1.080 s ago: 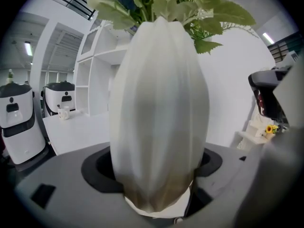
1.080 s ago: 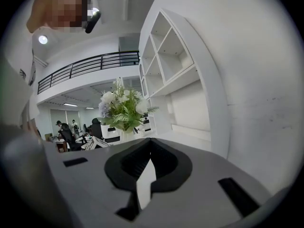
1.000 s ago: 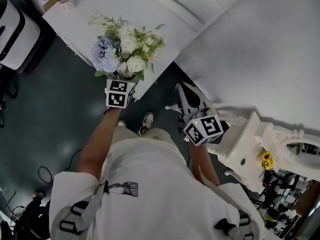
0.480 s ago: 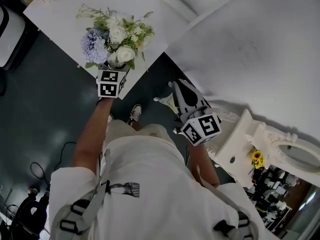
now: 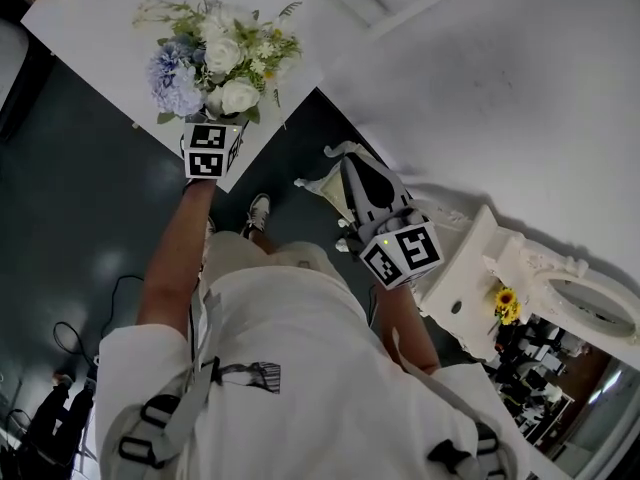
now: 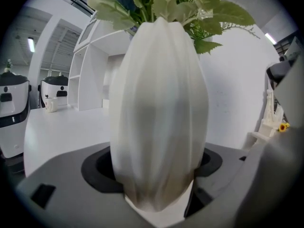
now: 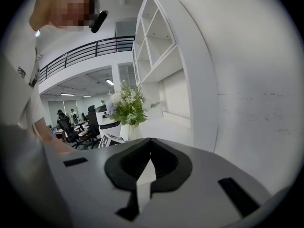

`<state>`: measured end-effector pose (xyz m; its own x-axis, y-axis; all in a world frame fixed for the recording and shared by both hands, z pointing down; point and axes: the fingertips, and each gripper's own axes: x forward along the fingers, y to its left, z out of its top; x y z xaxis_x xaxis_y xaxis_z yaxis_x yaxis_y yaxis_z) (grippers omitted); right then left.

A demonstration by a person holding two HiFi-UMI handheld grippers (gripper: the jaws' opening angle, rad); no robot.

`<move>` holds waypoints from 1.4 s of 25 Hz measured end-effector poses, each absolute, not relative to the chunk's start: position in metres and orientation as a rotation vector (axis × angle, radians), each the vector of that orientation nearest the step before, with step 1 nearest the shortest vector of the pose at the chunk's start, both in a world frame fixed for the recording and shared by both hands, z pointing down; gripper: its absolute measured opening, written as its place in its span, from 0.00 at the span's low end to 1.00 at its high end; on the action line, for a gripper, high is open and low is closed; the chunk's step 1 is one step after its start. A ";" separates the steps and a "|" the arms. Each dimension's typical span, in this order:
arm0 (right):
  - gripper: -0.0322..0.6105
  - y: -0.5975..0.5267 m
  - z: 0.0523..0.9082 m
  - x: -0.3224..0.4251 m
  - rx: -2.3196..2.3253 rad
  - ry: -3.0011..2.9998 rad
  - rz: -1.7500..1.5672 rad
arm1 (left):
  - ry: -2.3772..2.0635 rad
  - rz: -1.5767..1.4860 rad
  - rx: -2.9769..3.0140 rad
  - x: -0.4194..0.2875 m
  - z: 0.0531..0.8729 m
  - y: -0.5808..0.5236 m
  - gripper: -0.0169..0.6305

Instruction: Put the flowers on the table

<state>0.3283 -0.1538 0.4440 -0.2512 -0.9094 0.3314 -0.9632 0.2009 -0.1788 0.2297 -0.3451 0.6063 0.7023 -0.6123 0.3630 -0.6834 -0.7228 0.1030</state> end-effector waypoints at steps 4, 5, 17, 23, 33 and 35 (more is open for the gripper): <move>0.07 -0.155 0.448 0.322 1.829 -2.295 0.521 | -1.019 0.429 2.722 0.230 0.608 -0.350 0.64; 0.07 -0.157 0.448 0.320 1.832 -2.294 0.522 | -1.009 0.421 2.740 0.230 0.607 -0.351 0.64; 0.07 -0.170 0.433 0.308 1.834 -2.312 0.538 | -0.917 0.456 2.847 0.230 0.589 -0.350 0.64; 0.07 -0.168 0.435 0.305 1.825 -2.314 0.533 | -0.903 0.466 2.812 0.232 0.598 -0.348 0.64; 0.07 -0.169 0.426 0.287 1.787 -2.377 0.532 | -0.907 0.603 2.710 0.200 0.617 -0.329 0.70; 0.07 -0.169 0.424 0.282 1.777 -2.396 0.530 | -0.920 0.628 2.674 0.190 0.620 -0.323 0.70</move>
<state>0.2821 -0.1692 0.4243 -0.3082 -0.9051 0.2928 -0.9442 0.2535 -0.2102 0.1897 -0.3234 0.6204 0.7087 -0.5247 0.4715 -0.6301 -0.7715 0.0885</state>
